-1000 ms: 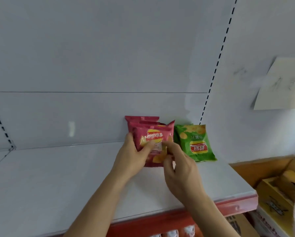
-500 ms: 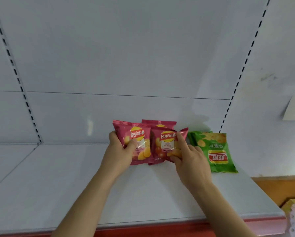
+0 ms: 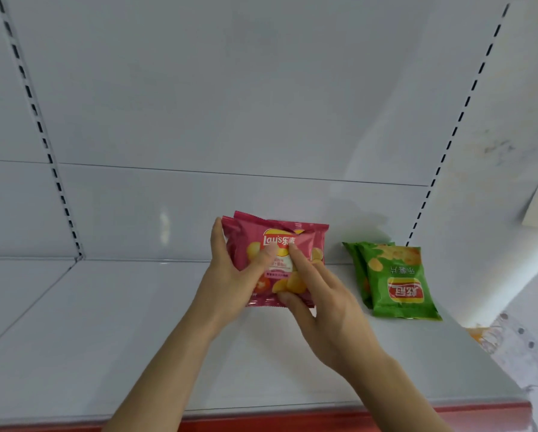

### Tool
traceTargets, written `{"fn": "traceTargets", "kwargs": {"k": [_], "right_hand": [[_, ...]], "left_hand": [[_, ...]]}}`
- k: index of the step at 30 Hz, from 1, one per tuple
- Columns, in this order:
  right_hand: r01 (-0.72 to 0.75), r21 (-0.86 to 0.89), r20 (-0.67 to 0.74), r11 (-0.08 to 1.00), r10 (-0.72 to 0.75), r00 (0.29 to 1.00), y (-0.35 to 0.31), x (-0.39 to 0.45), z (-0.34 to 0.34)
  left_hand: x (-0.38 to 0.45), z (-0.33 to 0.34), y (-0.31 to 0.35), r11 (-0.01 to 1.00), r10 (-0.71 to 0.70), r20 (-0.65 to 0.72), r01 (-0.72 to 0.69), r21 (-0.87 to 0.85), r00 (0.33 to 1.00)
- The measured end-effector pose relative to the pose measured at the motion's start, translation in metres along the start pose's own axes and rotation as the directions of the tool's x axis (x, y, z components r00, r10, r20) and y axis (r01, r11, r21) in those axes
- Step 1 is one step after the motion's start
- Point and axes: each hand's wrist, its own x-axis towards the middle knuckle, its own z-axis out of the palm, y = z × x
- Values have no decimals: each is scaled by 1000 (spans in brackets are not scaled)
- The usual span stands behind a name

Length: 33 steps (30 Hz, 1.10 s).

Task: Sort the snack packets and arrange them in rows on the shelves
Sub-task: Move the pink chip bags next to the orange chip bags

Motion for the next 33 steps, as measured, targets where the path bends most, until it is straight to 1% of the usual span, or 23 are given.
{"fn": "traceTargets", "kwargs": {"k": [2,4,5,6,7,8,9,10,11,13,15,16,19,22,23,25,27,28,29,31,33], "right_hand": [[10,6,61,1000,-11,998,-6,1,1],[-8,43,120,999,3,993,-8,4,-3],[-59,73,129,996,49,990,-7,6,-6],[-134,96,109,986,124,986,-2,10,-7],[-219,79,76,973,213,974,6,17,-6],[-296,-8,53,955,296,954,15,24,-3],[-353,-145,58,924,364,930,22,33,1],[-395,-265,88,880,430,899,29,40,7],[-430,-342,123,835,494,861,34,47,13],[-492,-416,168,765,597,785,44,58,27],[-524,-428,199,736,643,740,53,64,37],[-528,-419,205,739,643,738,56,65,40],[-494,-412,187,766,601,777,57,66,44],[-486,-348,112,801,551,827,39,66,38],[-495,-283,65,822,531,845,29,66,35],[-483,-98,-44,870,481,876,2,65,27],[-407,95,-102,908,416,904,-32,58,22],[-369,171,-89,914,387,918,-49,55,21],[-338,213,-45,917,355,934,-66,51,23],[-281,225,79,933,270,960,-90,46,34],[-243,224,157,944,211,965,-104,44,46]], "left_hand": [[-1,-4,1,1000,4,11,-4,9,1000],[0,-11,1,1000,0,-17,0,8,1000],[1,-16,0,1000,-4,-40,4,2,999],[2,-20,0,1000,-13,-59,13,-7,998],[2,-24,0,1000,-24,-70,23,-15,997],[1,-28,-1,999,-35,-73,34,-19,997],[0,-31,-2,999,-41,-73,39,-19,996],[-1,-33,-2,999,-45,-71,43,-19,996],[-2,-35,-4,999,-44,-72,43,-19,996],[-4,-41,-6,999,-35,-81,34,-9,996],[-5,-49,-9,1000,-22,-91,21,-4,996],[-5,-53,-11,1000,-14,-94,14,-5,995],[-4,-67,-19,1000,15,-106,-15,-1,994],[-4,-80,-25,999,38,-135,-39,-3,990],[-4,-84,-26,999,43,-150,-44,-2,988],[-5,-93,-27,998,52,-178,-54,-7,983],[-8,-101,-28,997,68,-206,-71,-7,976],[-10,-105,-27,997,81,-224,-82,2,971],[-12,-108,-28,996,91,-241,-89,19,966],[-20,-114,-27,994,104,-268,-93,54,958],[-28,-122,-23,992,119,-295,-98,85,948]]}}
